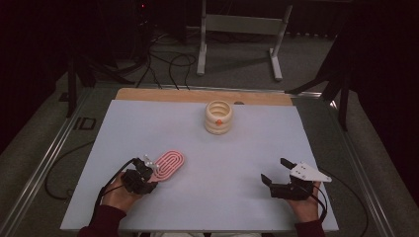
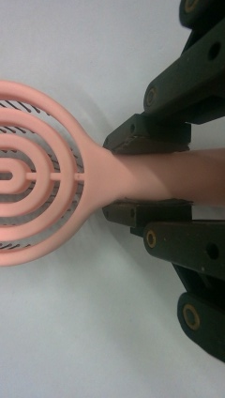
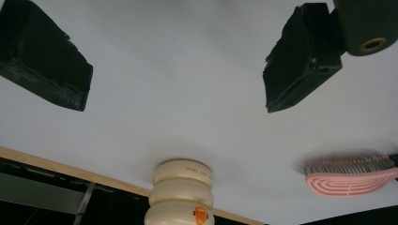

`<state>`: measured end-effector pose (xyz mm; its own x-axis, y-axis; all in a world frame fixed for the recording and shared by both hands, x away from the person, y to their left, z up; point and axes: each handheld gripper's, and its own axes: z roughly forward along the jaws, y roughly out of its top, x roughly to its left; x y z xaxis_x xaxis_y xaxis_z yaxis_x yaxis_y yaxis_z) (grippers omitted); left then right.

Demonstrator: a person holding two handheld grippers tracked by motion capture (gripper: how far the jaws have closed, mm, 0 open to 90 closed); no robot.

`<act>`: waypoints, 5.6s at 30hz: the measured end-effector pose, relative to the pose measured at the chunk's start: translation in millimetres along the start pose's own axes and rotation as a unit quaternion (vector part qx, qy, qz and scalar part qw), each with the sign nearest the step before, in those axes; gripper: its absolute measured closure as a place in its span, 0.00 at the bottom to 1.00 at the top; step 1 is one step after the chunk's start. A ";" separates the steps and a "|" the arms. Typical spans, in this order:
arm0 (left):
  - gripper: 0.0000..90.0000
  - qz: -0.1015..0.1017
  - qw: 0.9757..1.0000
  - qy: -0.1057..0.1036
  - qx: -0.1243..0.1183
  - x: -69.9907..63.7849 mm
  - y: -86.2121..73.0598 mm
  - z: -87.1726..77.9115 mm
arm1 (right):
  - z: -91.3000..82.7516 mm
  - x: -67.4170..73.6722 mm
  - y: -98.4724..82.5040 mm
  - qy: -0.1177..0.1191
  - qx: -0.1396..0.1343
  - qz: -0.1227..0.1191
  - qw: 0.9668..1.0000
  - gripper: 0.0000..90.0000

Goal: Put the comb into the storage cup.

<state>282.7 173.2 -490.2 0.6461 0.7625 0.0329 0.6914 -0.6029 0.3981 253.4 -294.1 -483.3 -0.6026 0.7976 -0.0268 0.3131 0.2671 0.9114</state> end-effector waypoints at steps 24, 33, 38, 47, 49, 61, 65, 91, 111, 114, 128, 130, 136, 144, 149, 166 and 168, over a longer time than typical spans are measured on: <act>0.78 -0.012 0.999 0.009 -0.051 6.4 7.1 -7.9 | 1.1 0.3 -0.7 0.002 0.002 0.000 1.000 0.09; 0.78 -0.022 0.997 0.015 -0.073 9.9 10.2 -12.7 | 1.0 0.4 -0.7 0.001 0.002 0.000 1.000 0.09; 0.78 -0.023 0.996 0.016 -0.086 10.0 13.2 -15.3 | 1.2 0.4 -0.9 0.001 0.002 0.000 1.000 0.09; 0.78 -0.019 0.994 0.018 -0.108 8.9 20.2 -20.2 | 1.4 0.5 -1.2 0.002 0.002 0.001 1.000 0.09; 0.78 -0.022 0.993 0.019 -0.112 9.3 21.3 -21.2 | 1.4 0.5 -1.3 0.002 0.002 0.001 1.000 0.09; 0.78 -0.029 0.990 0.034 -0.137 15.8 27.6 -27.4 | 2.7 0.9 -2.1 0.003 0.006 0.001 1.000 0.09; 0.78 -0.027 0.988 0.038 -0.145 17.1 31.2 -30.3 | 3.3 1.1 -2.5 0.003 0.006 0.002 1.000 0.09; 0.78 -0.001 0.975 0.073 -0.209 17.7 45.7 -44.4 | 6.9 1.4 -4.8 0.009 0.007 0.010 1.000 0.09; 0.78 0.027 0.963 0.074 -0.259 10.5 50.0 -50.3 | 11.6 1.0 11.2 0.031 0.004 0.035 0.999 0.08; 0.78 0.032 0.962 0.073 -0.260 8.3 51.6 -50.6 | 12.7 -1.1 15.9 0.033 0.002 0.041 0.999 0.08; 0.78 0.048 0.961 0.069 -0.265 0.1 57.3 -49.1 | 29.4 2.2 44.8 0.047 0.012 0.066 0.997 0.08; 0.78 0.050 0.960 0.068 -0.266 -1.2 57.8 -49.0 | 32.5 4.5 48.9 0.053 0.010 0.066 0.996 0.08; 0.78 0.051 0.959 0.067 -0.269 -3.4 58.6 -49.4 | 39.6 12.3 59.5 0.060 0.004 0.060 0.996 0.08; 0.78 0.055 0.959 0.061 -0.273 -7.1 59.0 -48.4 | 48.3 21.6 70.5 0.065 0.004 0.052 0.997 0.08; 0.78 0.058 0.958 0.058 -0.276 -9.6 59.0 -48.1 | 53.0 27.6 76.3 0.070 0.003 0.047 0.996 0.08; 0.78 0.063 0.953 0.054 -0.291 -15.7 59.3 -45.6 | 71.1 49.2 100.1 0.102 -0.003 0.051 0.993 0.08; 0.78 0.064 0.953 0.054 -0.291 -16.4 59.3 -44.8 | 73.6 52.1 104.6 0.106 -0.005 0.049 0.993 0.09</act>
<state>298.6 135.4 -426.1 0.6548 0.7297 0.1971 0.2927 -0.4852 0.8240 308.8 -184.8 -419.7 -0.7104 0.6880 0.1485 0.3709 0.1867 0.9097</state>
